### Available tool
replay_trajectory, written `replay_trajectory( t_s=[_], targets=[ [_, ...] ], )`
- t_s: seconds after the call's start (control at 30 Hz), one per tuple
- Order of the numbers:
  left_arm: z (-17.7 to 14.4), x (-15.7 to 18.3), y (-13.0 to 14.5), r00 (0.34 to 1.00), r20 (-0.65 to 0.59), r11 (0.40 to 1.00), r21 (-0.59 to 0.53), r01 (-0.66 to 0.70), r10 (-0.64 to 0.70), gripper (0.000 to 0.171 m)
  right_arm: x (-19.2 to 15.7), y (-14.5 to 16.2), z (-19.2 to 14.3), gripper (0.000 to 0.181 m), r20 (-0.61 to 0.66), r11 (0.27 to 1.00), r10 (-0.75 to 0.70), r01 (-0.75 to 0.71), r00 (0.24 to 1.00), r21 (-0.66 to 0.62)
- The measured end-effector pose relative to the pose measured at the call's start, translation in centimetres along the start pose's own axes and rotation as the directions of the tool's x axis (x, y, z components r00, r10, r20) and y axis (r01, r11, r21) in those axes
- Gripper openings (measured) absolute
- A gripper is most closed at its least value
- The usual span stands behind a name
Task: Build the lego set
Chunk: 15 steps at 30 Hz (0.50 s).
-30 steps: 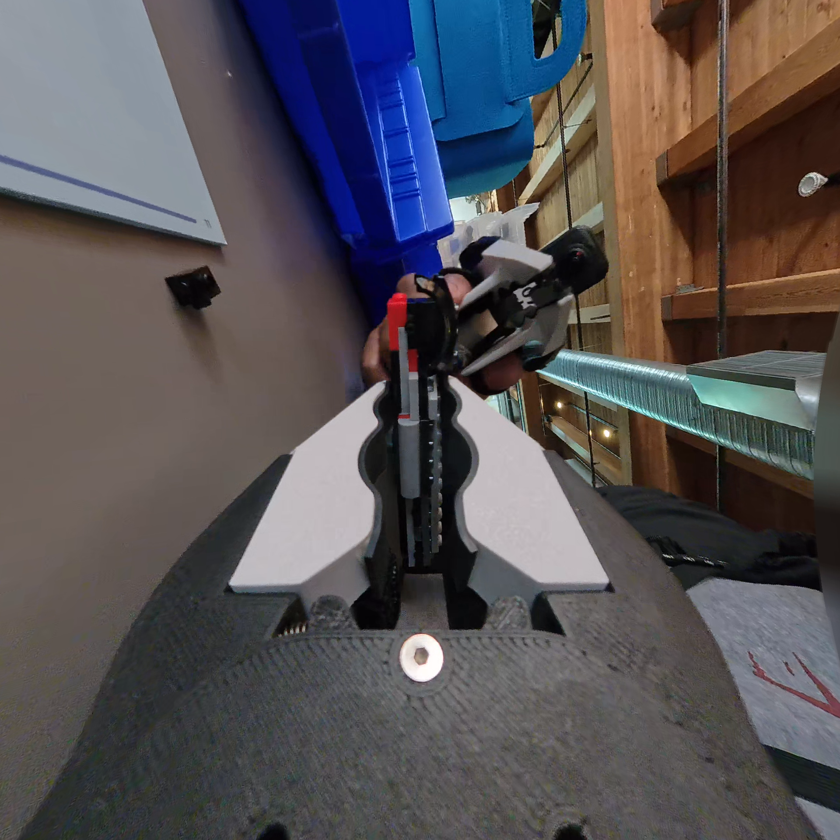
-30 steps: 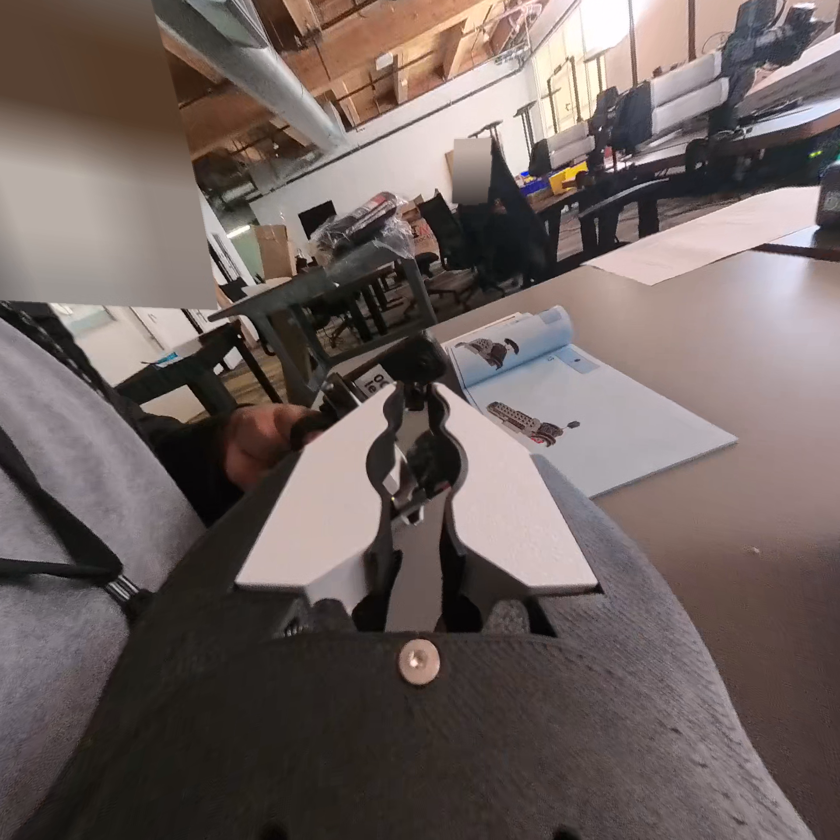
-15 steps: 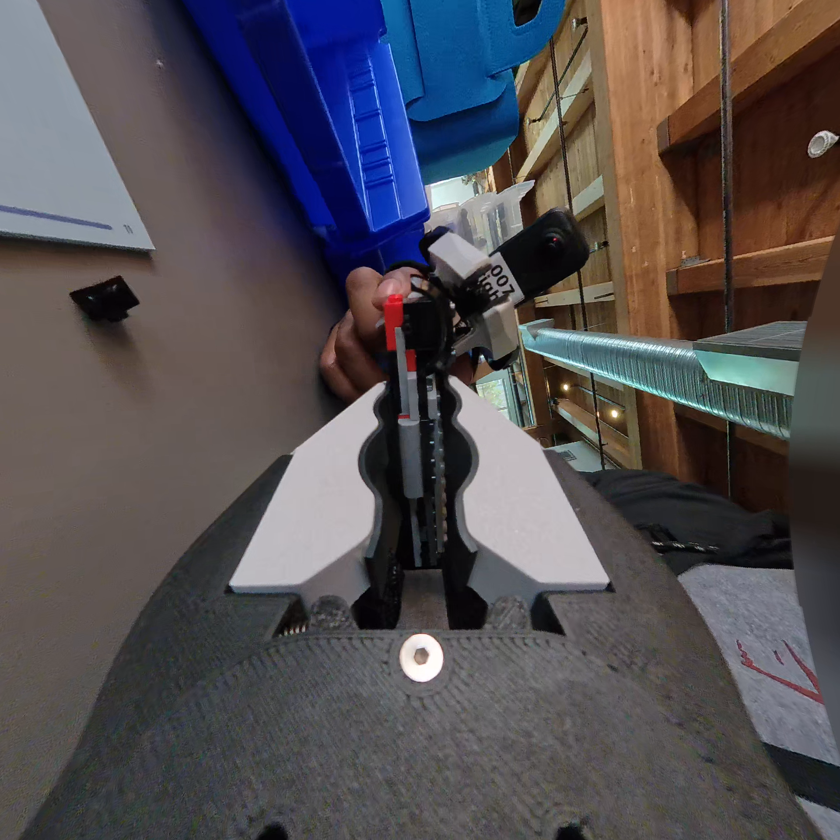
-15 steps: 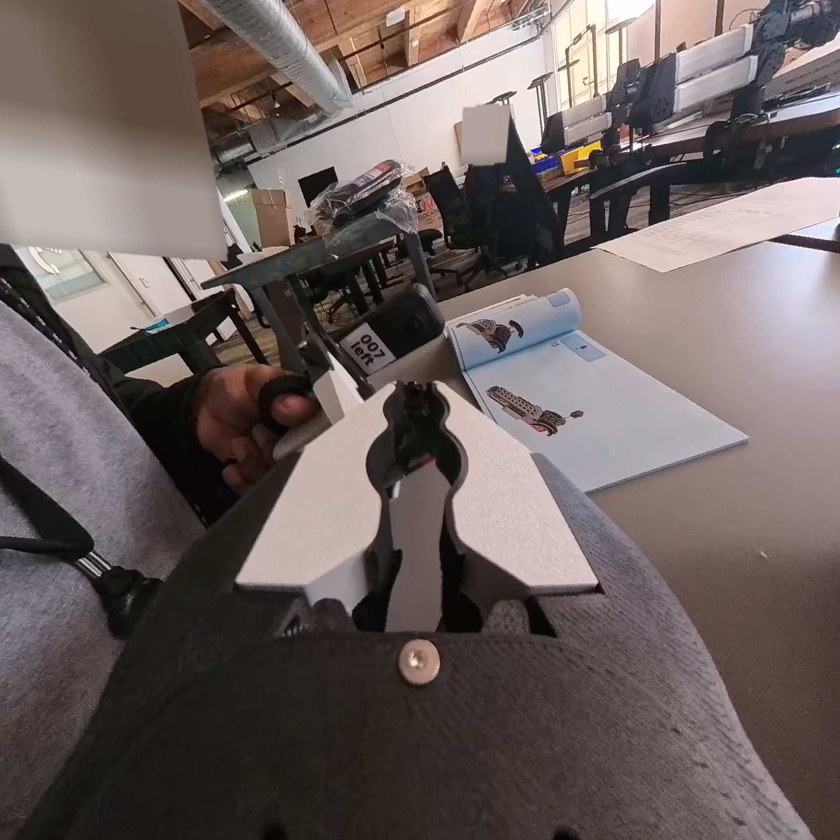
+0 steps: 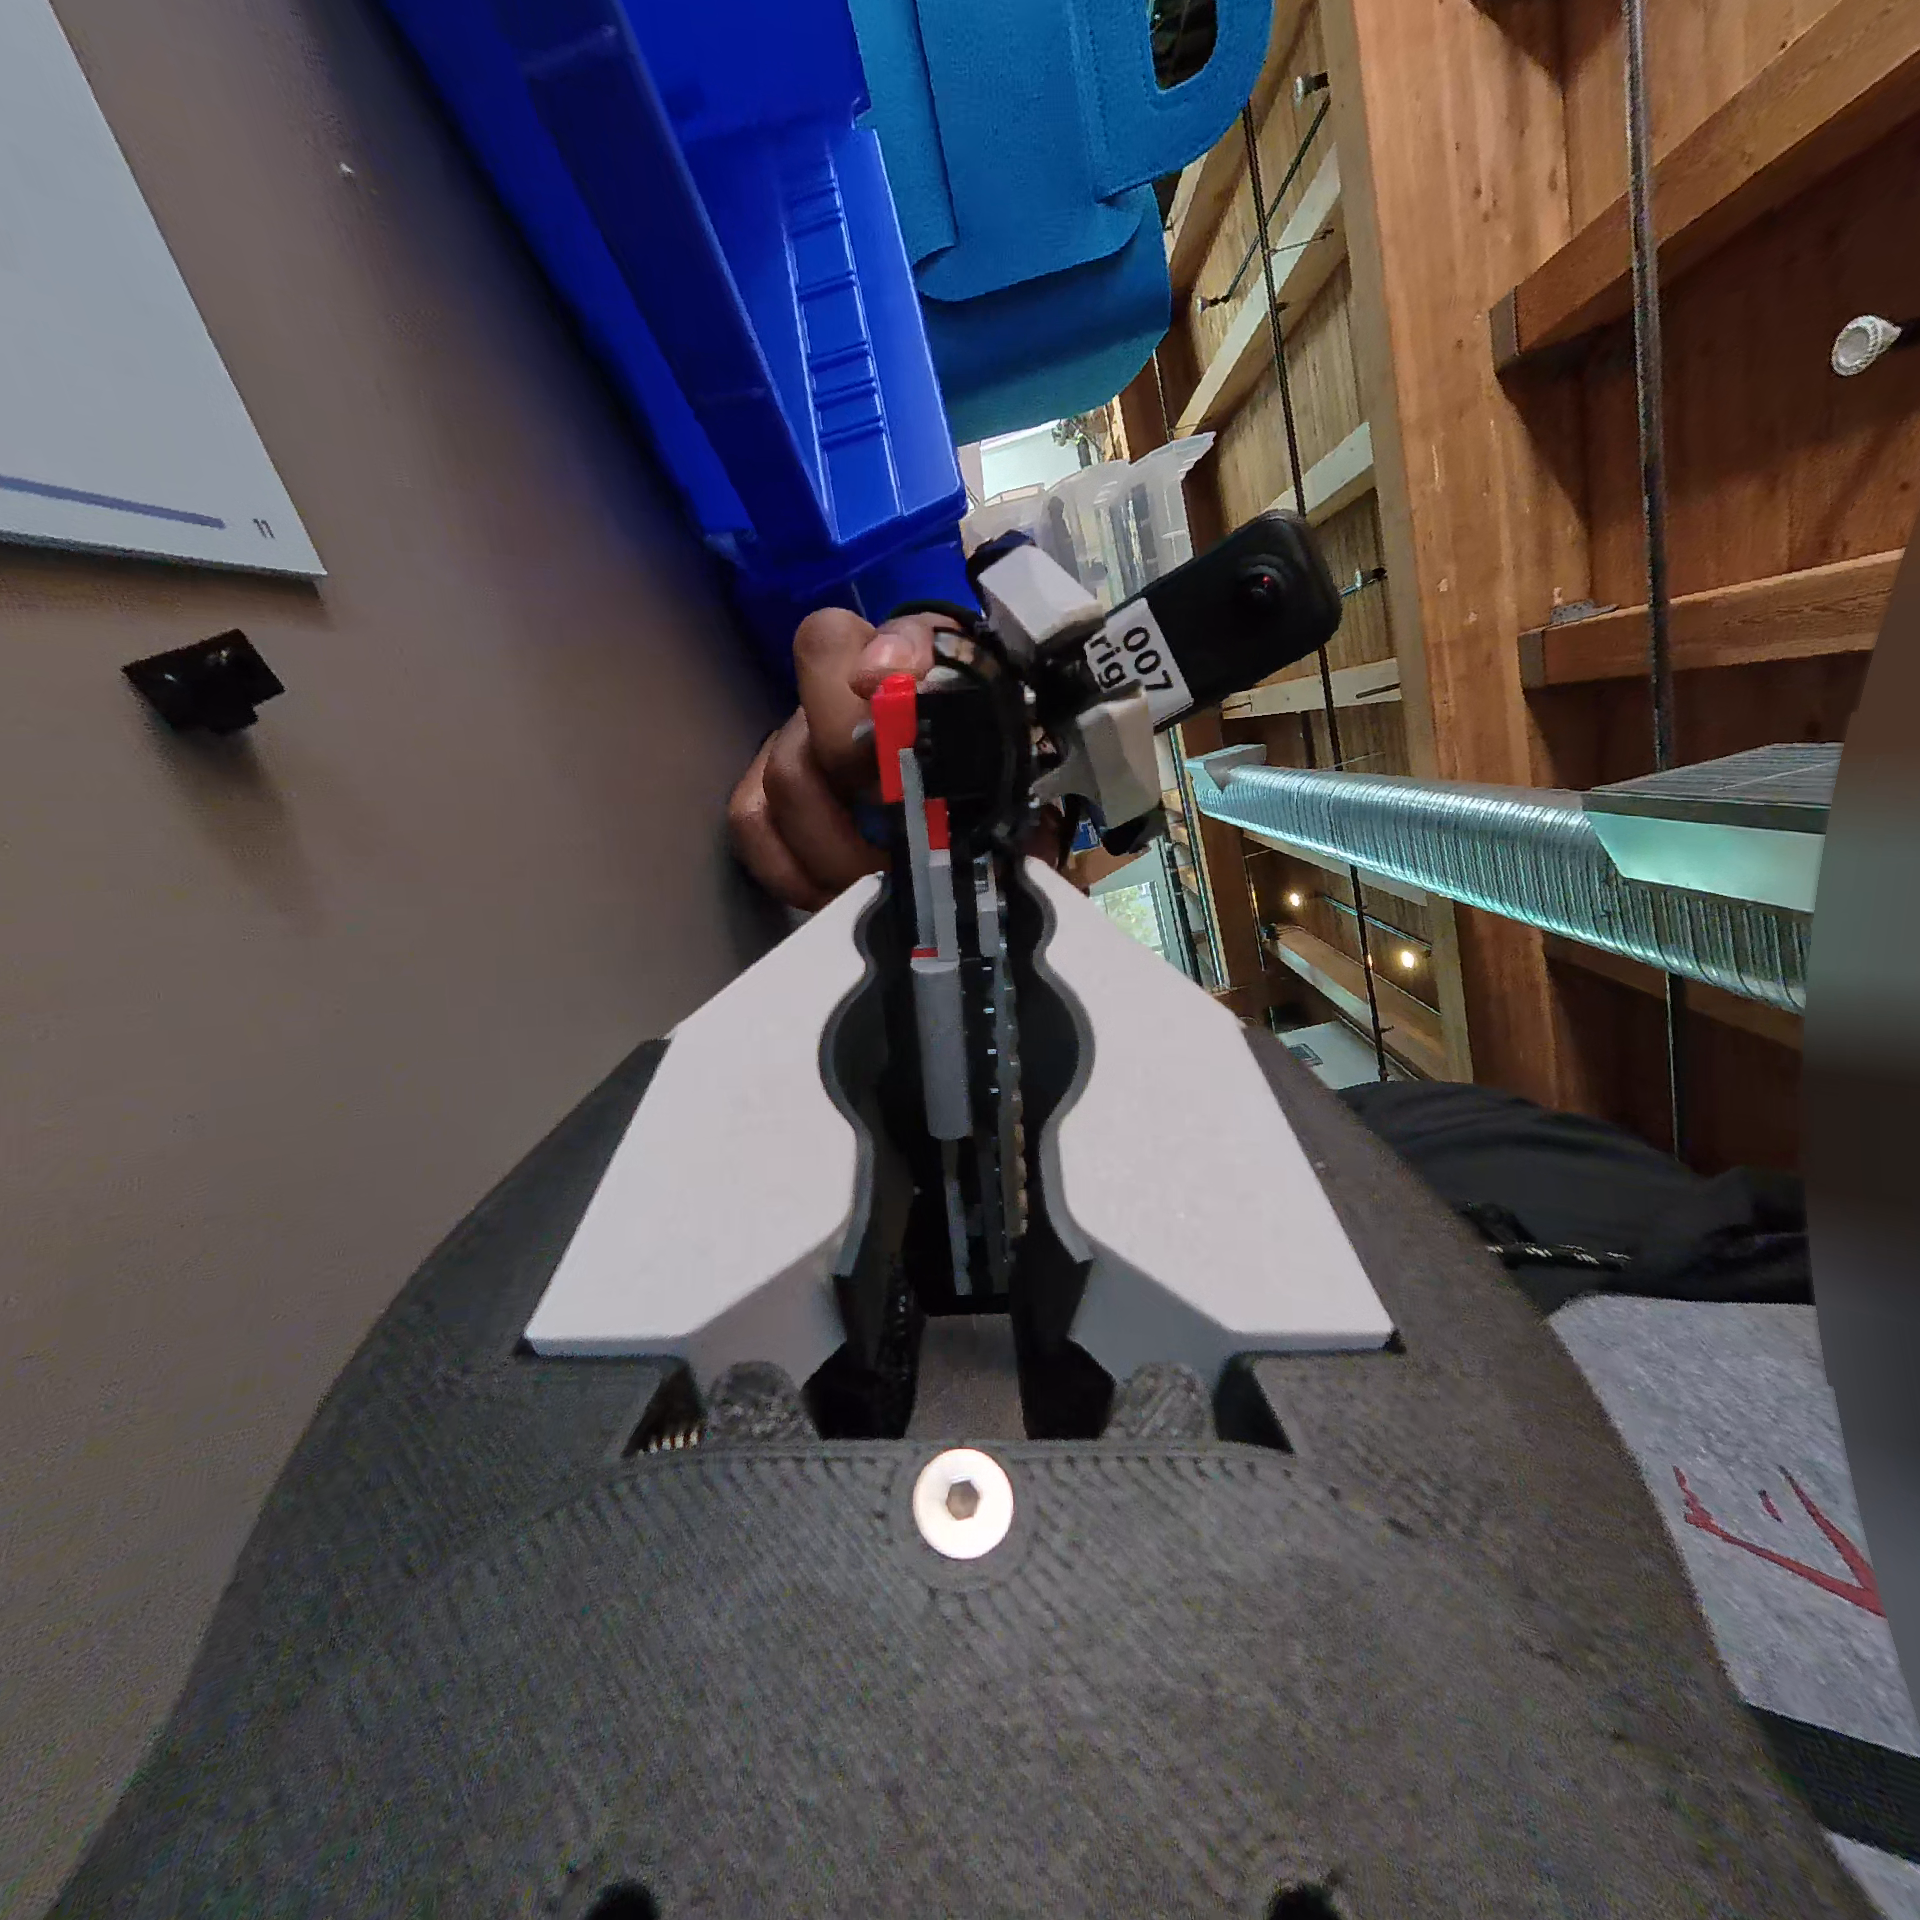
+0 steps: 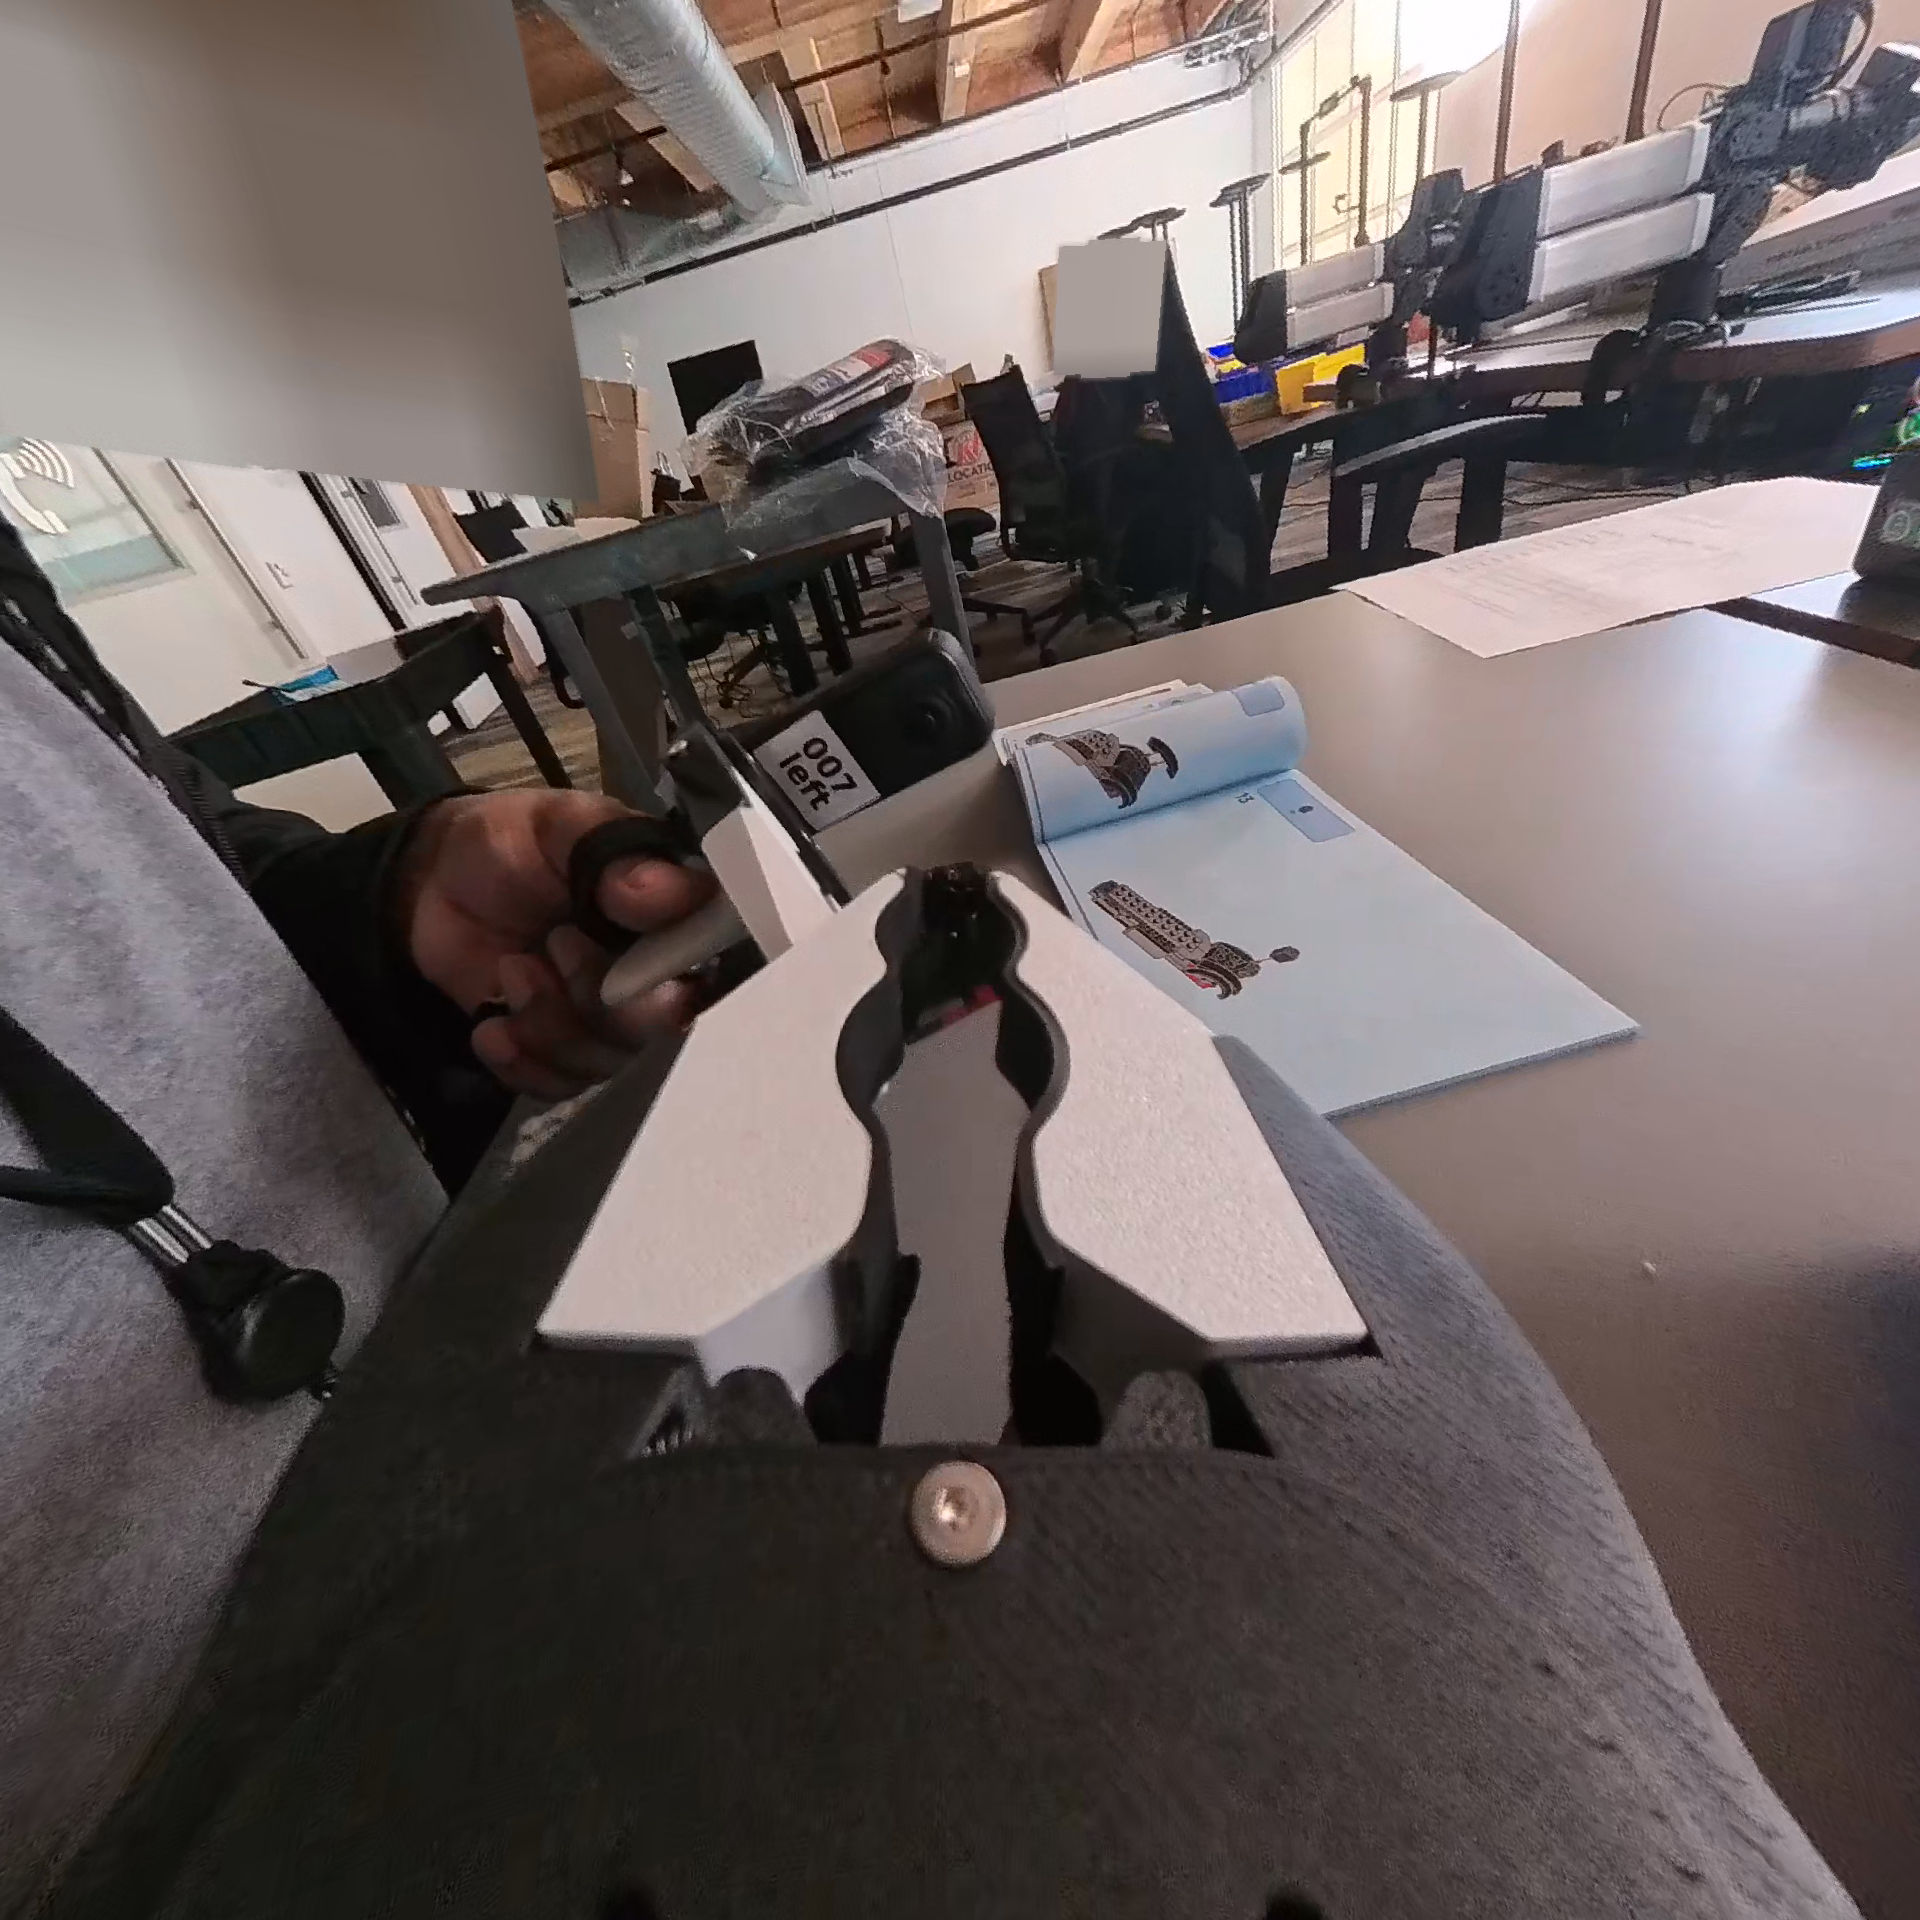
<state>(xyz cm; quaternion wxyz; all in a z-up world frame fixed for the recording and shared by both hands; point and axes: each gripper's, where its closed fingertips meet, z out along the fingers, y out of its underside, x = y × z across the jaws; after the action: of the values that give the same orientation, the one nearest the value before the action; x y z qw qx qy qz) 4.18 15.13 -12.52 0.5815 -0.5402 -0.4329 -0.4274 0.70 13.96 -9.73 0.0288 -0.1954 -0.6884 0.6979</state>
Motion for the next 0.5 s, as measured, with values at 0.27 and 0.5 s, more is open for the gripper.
replay_trajectory(
  t_s=[0.27,0.5],
  targets=[
    [0.0,0.2,0.1,1.000,-0.007,1.000,0.006,-0.003,0.003,0.018,0.1,-0.1,-0.5,0.014,0.001,1.000,-0.006,0.006,1.000,-0.003],
    [0.4,0.0,0.7,1.000,0.004,0.999,-0.032,-0.015,0.015,0.018,-1.1,-0.6,0.4,0.014,0.053,1.000,0.000,-0.001,0.999,0.023]
  ],
)
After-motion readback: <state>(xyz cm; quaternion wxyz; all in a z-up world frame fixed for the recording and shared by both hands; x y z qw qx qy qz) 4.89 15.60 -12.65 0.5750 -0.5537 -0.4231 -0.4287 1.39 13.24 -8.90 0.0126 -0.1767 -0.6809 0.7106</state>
